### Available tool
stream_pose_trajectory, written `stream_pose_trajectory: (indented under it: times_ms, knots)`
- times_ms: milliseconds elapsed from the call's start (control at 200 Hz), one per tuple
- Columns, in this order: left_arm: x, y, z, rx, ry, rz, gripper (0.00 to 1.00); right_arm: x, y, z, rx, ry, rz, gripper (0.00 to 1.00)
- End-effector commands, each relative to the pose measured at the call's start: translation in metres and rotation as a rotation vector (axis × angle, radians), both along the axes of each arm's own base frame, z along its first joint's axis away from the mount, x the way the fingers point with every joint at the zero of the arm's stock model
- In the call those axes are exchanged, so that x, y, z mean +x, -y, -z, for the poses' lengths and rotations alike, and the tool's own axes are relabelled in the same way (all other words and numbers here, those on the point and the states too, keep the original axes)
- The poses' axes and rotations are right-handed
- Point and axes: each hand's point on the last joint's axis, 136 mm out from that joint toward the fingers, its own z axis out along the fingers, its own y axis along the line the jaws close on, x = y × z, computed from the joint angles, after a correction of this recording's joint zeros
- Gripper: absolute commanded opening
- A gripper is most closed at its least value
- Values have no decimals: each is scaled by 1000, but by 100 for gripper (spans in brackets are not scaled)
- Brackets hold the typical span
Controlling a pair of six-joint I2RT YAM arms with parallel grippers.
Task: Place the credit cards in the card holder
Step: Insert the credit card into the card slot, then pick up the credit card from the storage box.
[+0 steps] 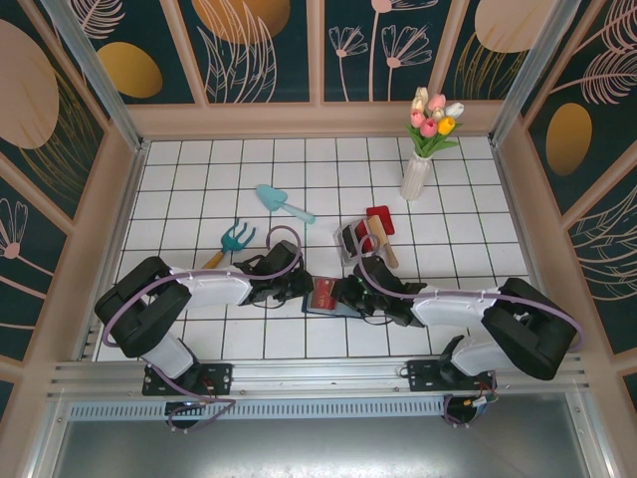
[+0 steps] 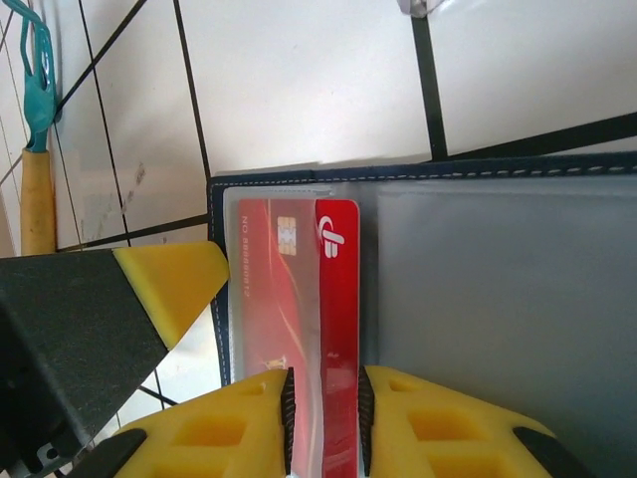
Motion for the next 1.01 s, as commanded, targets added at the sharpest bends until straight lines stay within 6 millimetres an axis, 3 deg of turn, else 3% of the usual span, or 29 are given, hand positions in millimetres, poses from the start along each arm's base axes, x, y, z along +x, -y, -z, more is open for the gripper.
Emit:
stream_pose_trajectory:
  times_ms: [0,180,365,611,731,816,1001]
  knots:
    - [-30,-4,28,39,-114,53,22,-1,6,3,-25,0,-21,26]
    - [-31,-4,27,33,-113,54,22,1,-9,5,0,-15,-58,22]
    - [-32,-6,27,30,-113,49,22,5,-32,-1,48,-2,-123,7]
    - [-32,-7,24,16,-108,27,22,8,-44,-12,54,32,-175,10]
    - [-29,-10,19,14,-92,7,25,13,-27,-16,-20,55,-139,15]
    - [-24,-17,13,37,-62,-24,27,21,-3,-24,-120,90,-99,21]
    - [-3,-24,-15,74,54,-78,39,52,32,-77,-251,244,-86,35]
